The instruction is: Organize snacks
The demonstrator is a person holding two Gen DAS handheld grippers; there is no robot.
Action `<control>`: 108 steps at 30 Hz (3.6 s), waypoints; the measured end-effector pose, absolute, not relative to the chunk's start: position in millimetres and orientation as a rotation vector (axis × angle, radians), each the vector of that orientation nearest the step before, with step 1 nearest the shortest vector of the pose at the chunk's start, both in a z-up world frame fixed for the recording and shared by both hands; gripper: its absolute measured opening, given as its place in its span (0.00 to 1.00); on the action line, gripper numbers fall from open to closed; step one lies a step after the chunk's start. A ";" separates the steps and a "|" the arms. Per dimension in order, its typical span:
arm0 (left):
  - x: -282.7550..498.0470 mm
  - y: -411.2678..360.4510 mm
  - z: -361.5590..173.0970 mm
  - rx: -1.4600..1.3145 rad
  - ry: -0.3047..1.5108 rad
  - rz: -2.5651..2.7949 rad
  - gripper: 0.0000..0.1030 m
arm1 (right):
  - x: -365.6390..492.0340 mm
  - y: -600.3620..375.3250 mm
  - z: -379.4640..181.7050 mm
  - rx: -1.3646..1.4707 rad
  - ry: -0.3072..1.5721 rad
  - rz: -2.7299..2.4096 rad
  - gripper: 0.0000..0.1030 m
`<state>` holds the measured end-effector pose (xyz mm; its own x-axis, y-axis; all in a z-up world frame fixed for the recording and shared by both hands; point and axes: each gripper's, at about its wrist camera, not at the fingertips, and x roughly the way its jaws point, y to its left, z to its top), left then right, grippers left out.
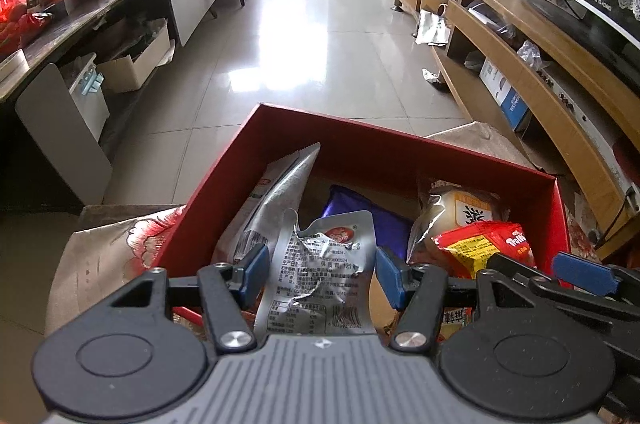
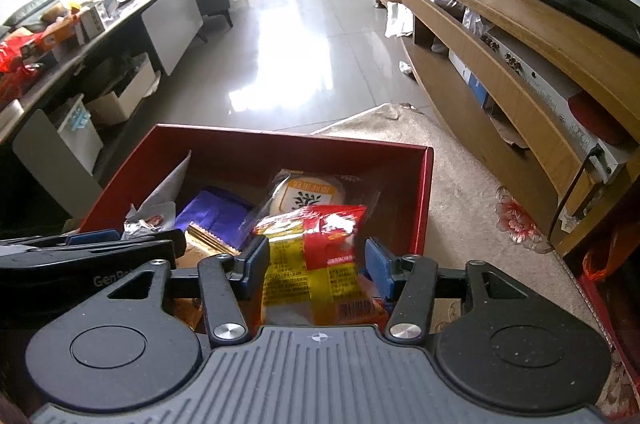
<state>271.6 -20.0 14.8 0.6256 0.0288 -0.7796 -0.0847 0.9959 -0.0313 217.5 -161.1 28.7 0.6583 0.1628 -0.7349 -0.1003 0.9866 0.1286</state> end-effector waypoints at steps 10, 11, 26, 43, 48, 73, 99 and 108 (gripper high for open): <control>268.9 -19.8 18.0 -0.049 0.882 0.079 0.66 | 216.0 -164.5 31.0 0.077 0.831 0.130 0.69; 268.3 -19.4 18.6 -0.051 0.880 0.078 0.66 | 215.8 -165.1 31.8 0.079 0.829 0.129 0.71; 223.5 -4.1 41.2 -0.098 0.846 0.060 0.80 | 179.1 -170.6 52.2 0.103 0.777 0.118 0.76; 148.8 -4.4 32.9 -0.078 0.864 0.038 0.88 | 116.6 -171.6 50.7 0.097 0.777 0.087 0.79; 130.8 -1.3 28.7 -0.088 0.872 0.037 0.89 | 96.9 -170.6 50.0 0.083 0.769 0.085 0.80; 66.2 4.2 14.1 -0.065 0.895 0.026 0.92 | 36.2 -167.9 37.9 0.061 0.785 0.081 0.82; 24.5 8.0 6.2 -0.039 0.916 0.009 0.92 | -2.0 -158.4 26.0 0.025 0.814 0.095 0.82; 16.6 10.5 6.0 -0.043 0.900 0.014 0.92 | -8.3 -152.9 22.6 0.006 0.824 0.107 0.82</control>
